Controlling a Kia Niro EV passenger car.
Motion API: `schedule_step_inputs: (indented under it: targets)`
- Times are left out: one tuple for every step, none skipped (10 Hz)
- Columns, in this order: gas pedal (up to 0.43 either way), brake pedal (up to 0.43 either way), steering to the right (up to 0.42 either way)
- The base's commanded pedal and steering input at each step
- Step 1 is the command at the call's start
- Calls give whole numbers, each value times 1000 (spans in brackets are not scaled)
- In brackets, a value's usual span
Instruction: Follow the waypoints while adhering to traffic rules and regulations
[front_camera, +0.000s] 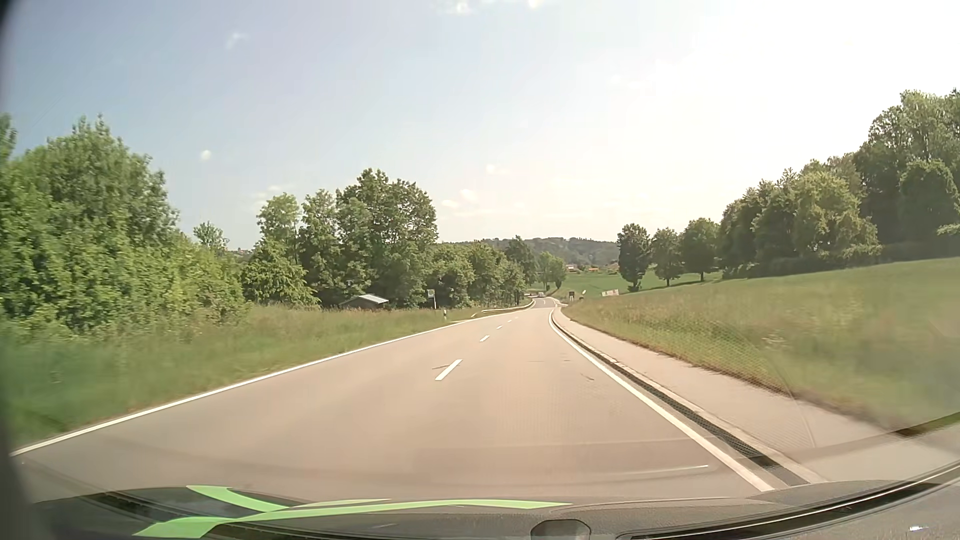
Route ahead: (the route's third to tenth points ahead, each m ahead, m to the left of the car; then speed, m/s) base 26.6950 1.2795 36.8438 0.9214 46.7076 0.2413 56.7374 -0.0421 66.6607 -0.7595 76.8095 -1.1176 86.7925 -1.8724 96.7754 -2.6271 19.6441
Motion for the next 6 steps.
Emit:
schedule_step_inputs:
  targets:
    - [0, 0, 5]
    - [0, 0, 4]
    - [0, 0, 2]
    - [0, 0, 0]
    - [0, 0, 0]
    - [0, 0, 0]
